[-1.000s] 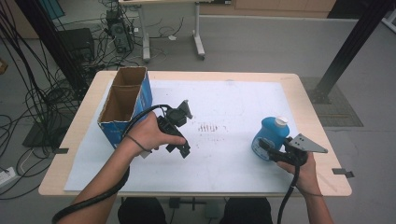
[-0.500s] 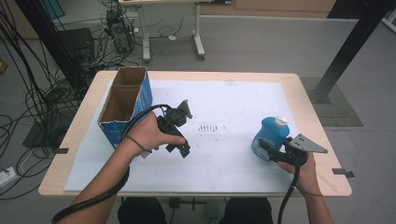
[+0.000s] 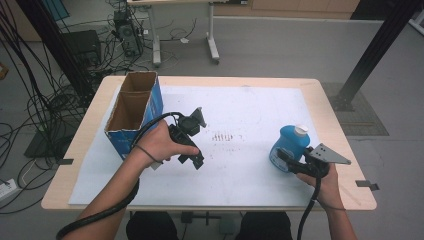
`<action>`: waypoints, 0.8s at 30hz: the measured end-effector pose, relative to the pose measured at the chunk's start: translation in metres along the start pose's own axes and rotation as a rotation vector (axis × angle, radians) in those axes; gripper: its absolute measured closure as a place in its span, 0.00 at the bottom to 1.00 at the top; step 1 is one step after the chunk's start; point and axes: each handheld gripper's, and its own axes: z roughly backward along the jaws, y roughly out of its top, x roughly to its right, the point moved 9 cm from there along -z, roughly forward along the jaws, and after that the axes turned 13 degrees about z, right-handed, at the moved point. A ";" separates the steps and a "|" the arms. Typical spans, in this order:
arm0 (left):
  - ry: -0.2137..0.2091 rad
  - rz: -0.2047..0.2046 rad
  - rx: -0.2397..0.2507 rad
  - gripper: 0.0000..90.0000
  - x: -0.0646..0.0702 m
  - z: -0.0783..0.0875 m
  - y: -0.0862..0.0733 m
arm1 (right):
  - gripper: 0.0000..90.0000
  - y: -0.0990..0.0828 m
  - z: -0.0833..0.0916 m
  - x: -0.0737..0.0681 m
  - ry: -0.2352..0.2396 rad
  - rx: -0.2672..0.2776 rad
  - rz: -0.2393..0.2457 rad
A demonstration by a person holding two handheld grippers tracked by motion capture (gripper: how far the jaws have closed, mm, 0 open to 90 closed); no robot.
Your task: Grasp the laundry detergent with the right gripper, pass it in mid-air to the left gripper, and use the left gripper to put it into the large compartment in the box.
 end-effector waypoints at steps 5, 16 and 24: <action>0.003 0.000 -0.004 0.13 0.000 -0.001 -0.001 | 0.48 0.000 0.000 0.000 -0.001 0.002 0.000; 0.004 -0.005 -0.009 0.13 -0.001 -0.002 0.001 | 0.48 0.000 0.000 0.000 0.002 0.002 0.000; -0.002 -0.008 -0.003 0.13 -0.002 0.000 0.004 | 0.48 0.001 0.000 0.000 0.007 -0.012 0.004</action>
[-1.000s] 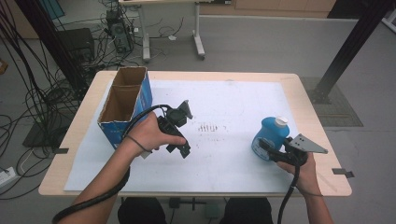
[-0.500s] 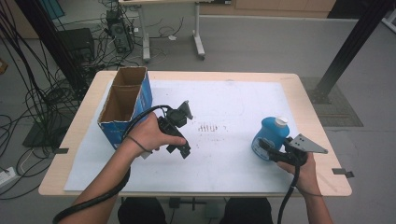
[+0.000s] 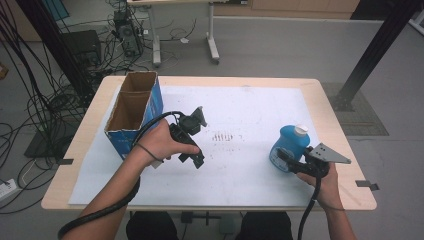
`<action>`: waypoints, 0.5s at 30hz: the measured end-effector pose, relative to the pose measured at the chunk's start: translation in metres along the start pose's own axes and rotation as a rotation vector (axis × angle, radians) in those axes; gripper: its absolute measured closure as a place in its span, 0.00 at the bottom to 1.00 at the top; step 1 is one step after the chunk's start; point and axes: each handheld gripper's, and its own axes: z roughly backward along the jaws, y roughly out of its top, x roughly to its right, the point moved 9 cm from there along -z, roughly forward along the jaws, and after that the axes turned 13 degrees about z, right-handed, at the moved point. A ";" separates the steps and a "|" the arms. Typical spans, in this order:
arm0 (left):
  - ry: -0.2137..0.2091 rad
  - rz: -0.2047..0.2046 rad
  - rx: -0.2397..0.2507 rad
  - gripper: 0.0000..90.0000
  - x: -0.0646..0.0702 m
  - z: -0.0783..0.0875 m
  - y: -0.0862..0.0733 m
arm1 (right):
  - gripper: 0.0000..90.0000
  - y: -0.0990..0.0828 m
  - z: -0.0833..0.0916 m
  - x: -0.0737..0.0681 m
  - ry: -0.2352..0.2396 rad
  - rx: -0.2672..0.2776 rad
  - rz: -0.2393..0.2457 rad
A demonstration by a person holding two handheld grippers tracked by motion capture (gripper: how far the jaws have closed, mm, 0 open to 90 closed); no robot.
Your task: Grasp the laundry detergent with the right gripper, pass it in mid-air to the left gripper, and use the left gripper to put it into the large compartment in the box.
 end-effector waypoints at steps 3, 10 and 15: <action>0.002 -0.001 0.001 0.13 -0.001 0.001 0.002 | 0.48 0.001 0.000 0.000 0.008 -0.010 0.004; 0.000 -0.011 0.007 0.13 -0.001 0.006 0.005 | 0.49 0.003 0.002 0.001 0.021 -0.016 0.004; -0.003 -0.021 0.012 0.13 -0.001 0.010 0.008 | 0.49 0.012 0.008 0.005 0.030 -0.009 -0.003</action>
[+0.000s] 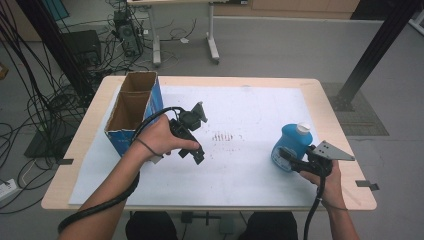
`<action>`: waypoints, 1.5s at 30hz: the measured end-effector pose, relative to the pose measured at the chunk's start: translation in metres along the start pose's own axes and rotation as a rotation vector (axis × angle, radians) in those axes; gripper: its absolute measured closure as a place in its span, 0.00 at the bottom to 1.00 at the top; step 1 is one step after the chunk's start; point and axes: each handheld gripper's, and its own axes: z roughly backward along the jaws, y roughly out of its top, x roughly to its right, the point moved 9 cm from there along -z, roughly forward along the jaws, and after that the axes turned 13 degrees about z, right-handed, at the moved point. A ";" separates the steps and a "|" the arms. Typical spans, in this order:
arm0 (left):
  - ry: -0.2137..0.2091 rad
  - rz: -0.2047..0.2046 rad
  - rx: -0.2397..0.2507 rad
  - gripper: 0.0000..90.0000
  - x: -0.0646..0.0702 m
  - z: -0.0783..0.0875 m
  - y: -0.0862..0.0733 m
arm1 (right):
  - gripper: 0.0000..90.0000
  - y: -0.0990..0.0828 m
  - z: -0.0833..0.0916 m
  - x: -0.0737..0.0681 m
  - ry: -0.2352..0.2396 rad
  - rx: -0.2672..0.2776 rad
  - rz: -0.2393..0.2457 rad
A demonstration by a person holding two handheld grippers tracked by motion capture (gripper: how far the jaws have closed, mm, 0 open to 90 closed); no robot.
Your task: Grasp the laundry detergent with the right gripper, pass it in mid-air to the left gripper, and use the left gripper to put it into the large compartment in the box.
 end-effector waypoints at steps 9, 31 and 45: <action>-0.015 -0.041 0.018 0.13 0.003 0.016 0.003 | 0.49 0.019 0.000 0.003 0.051 -0.005 0.000; -0.015 -0.200 0.024 0.12 0.014 0.063 0.005 | 0.49 0.076 -0.017 -0.009 0.259 0.051 0.021; 0.008 -0.314 0.001 0.13 0.029 0.086 0.016 | 0.48 0.100 -0.027 -0.037 0.449 0.114 0.020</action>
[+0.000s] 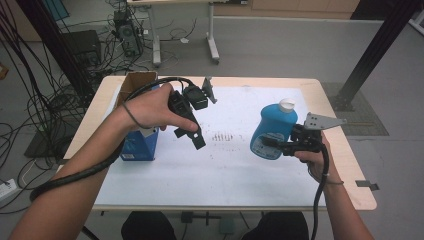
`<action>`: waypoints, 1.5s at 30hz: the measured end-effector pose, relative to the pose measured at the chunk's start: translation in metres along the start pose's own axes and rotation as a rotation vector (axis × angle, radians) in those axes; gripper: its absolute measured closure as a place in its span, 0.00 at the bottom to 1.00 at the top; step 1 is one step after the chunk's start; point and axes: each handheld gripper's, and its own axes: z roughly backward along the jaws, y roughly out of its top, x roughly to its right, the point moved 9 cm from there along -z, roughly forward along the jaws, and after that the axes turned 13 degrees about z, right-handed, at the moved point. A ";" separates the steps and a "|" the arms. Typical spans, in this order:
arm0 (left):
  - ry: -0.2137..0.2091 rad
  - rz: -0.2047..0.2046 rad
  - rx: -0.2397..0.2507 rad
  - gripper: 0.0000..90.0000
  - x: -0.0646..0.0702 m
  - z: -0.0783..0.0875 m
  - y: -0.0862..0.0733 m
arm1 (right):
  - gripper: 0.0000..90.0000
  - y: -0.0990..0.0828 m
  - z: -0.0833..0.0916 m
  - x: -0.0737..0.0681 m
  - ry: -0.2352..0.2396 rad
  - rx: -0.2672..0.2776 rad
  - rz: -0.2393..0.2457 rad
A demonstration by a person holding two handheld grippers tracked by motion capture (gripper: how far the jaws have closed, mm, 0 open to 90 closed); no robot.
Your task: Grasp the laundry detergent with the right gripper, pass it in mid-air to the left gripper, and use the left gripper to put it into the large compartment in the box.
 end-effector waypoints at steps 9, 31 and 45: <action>0.003 -0.069 -0.007 0.12 0.009 0.016 0.008 | 0.48 0.009 -0.015 -0.014 0.099 -0.012 0.037; 0.012 -0.168 -0.045 0.12 0.034 0.023 0.020 | 0.48 0.016 -0.031 -0.040 0.236 -0.023 0.079; 0.012 -0.227 -0.047 0.12 0.044 0.023 0.027 | 0.48 0.027 -0.040 -0.050 0.292 -0.014 0.100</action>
